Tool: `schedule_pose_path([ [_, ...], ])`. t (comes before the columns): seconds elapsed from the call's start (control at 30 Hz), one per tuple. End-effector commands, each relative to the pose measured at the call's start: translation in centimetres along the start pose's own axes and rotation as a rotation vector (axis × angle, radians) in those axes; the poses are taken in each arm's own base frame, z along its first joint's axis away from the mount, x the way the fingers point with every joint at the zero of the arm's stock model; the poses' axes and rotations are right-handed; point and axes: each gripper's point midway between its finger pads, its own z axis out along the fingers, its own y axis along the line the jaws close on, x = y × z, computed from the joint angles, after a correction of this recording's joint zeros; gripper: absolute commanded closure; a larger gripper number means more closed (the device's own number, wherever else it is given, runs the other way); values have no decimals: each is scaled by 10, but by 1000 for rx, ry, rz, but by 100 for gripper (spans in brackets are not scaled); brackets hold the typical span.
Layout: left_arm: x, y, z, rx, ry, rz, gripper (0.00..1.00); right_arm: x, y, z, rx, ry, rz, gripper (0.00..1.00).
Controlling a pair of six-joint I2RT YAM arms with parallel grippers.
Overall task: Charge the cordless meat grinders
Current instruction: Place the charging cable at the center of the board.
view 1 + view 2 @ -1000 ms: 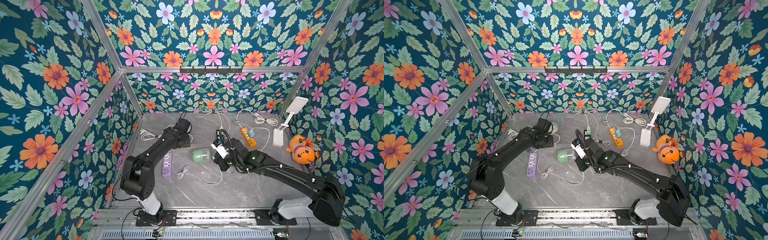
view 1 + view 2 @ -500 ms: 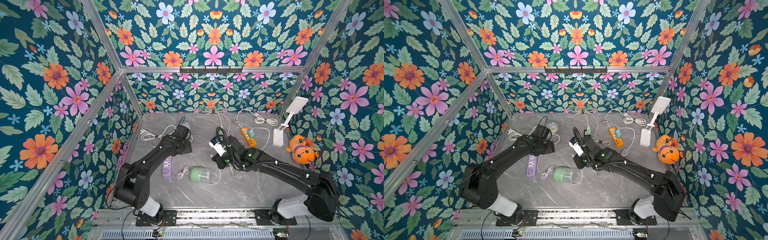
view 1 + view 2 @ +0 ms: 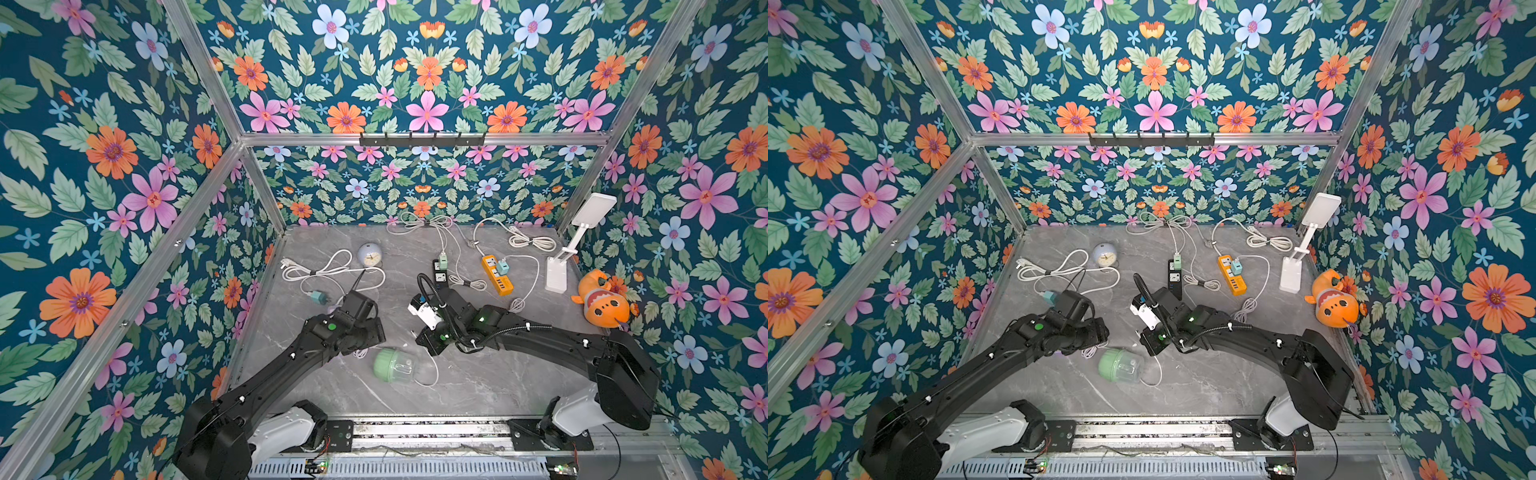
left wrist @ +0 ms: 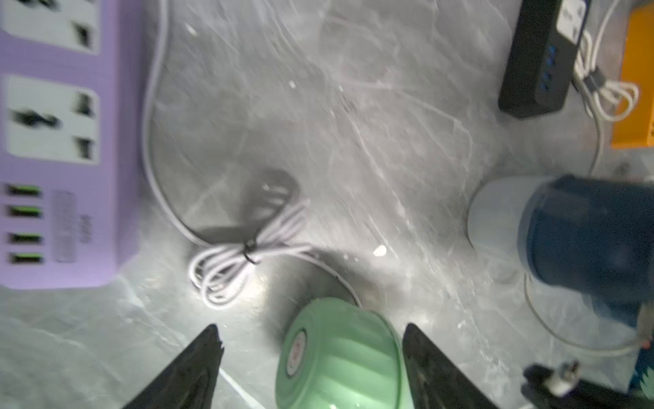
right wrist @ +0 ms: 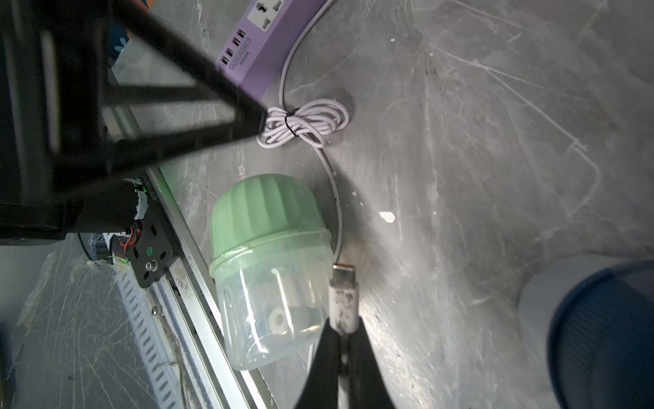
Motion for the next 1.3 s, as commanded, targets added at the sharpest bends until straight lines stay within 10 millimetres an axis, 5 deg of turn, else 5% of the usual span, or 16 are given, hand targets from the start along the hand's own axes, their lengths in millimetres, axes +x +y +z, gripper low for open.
schedule_pose_path([
  [0.0,43,-25,8,135,110,-112,17,0,6,3,-13,0,10,100],
  [0.13,75,-34,3,179,127,-145,15,10,5,10,-5,25,20,100],
  [0.3,78,-32,-7,193,91,-186,12,16,5,20,-8,43,30,100],
  [0.67,84,-45,16,198,105,-176,11,16,2,22,12,29,58,100],
  [1.27,58,-55,7,127,5,-129,10,10,-6,13,24,1,92,94],
])
